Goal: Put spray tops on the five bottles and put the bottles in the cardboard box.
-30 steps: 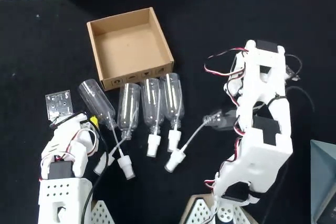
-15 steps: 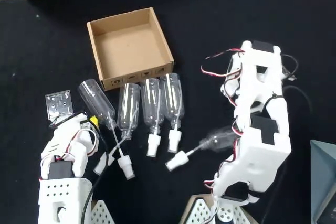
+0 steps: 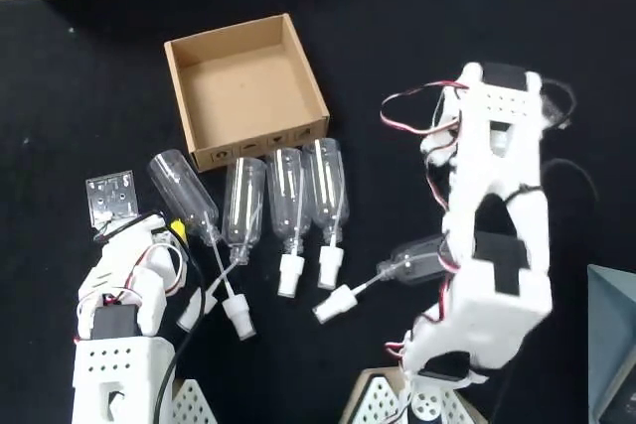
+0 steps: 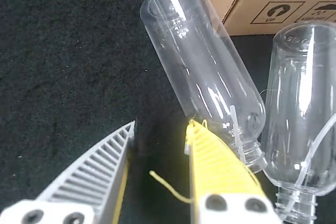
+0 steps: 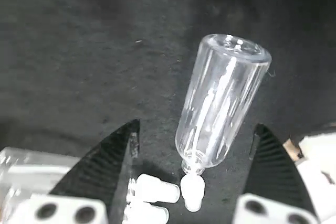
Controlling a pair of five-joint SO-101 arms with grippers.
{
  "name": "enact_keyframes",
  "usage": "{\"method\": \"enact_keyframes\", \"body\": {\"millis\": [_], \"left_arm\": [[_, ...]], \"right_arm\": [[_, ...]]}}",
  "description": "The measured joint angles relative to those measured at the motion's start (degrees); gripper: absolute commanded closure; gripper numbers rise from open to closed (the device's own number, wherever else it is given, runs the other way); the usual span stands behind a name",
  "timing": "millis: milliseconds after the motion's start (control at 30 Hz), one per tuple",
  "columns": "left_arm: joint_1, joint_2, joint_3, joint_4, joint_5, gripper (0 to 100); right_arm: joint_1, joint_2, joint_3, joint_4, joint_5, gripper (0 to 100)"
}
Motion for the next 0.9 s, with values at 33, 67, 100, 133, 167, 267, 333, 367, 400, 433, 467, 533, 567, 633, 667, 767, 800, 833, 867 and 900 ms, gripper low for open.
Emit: {"method": "enact_keyframes", "body": {"millis": [33, 67, 100, 133, 167, 267, 333, 367, 400, 433, 467, 533, 567, 633, 667, 767, 800, 833, 867, 900], "left_arm": [[0.0, 0.0, 0.0, 0.0, 0.0, 85], [0.0, 0.0, 0.0, 0.0, 0.0, 85], [0.0, 0.0, 0.0, 0.0, 0.0, 85], [0.0, 0.0, 0.0, 0.0, 0.0, 85], [0.0, 0.0, 0.0, 0.0, 0.0, 85], [0.0, 0.0, 0.0, 0.0, 0.0, 85], [0.0, 0.0, 0.0, 0.0, 0.0, 85], [0.0, 0.0, 0.0, 0.0, 0.0, 85], [0.0, 0.0, 0.0, 0.0, 0.0, 85], [0.0, 0.0, 0.0, 0.0, 0.0, 85], [0.0, 0.0, 0.0, 0.0, 0.0, 85], [0.0, 0.0, 0.0, 0.0, 0.0, 85], [0.0, 0.0, 0.0, 0.0, 0.0, 85], [0.0, 0.0, 0.0, 0.0, 0.0, 85], [0.0, 0.0, 0.0, 0.0, 0.0, 85], [0.0, 0.0, 0.0, 0.0, 0.0, 85], [0.0, 0.0, 0.0, 0.0, 0.0, 85], [0.0, 0.0, 0.0, 0.0, 0.0, 85], [0.0, 0.0, 0.0, 0.0, 0.0, 85], [0.0, 0.0, 0.0, 0.0, 0.0, 85]], "right_arm": [[0.09, -1.49, 0.0, 0.0, 1.14, 71.6], [0.09, -2.9, 0.0, 0.0, 2.37, 71.6], [0.09, -4.22, 0.0, 0.0, 3.43, 71.6], [0.09, -5.27, 0.0, 0.0, 4.84, 71.6], [0.09, -6.42, 0.0, 0.0, 6.15, 71.6], [0.09, -9.14, 0.0, 0.0, 10.73, 71.6], [0.09, -10.9, 0.0, 0.0, 14.95, 71.6], [0.09, -11.87, 0.09, 0.0, 17.41, 71.6], [0.09, -12.92, 0.62, 0.0, 20.13, 71.6], [0.09, -14.07, 1.32, 0.0, 23.12, 71.6], [0.09, -15.12, 2.46, 0.0, 26.02, 71.6], [0.09, -17.05, 4.57, 0.0, 31.65, 71.6], [0.09, -17.76, 5.45, 0.0, 34.2, 71.6], [0.09, -19.08, 6.86, 0.0, 38.95, 71.6], [0.09, -19.69, 7.56, 0.0, 41.14, 71.6], [0.09, -20.84, 8.62, 0.0, 46.95, 71.6], [0.09, -20.92, 8.62, 0.0, 48.62, 71.6], [0.09, -21.01, 8.62, 0.0, 50.46, 71.6], [0.09, -21.01, 8.62, 0.0, 52.48, 71.6], [0.09, -21.01, 8.62, 0.0, 55.03, 71.6]]}}
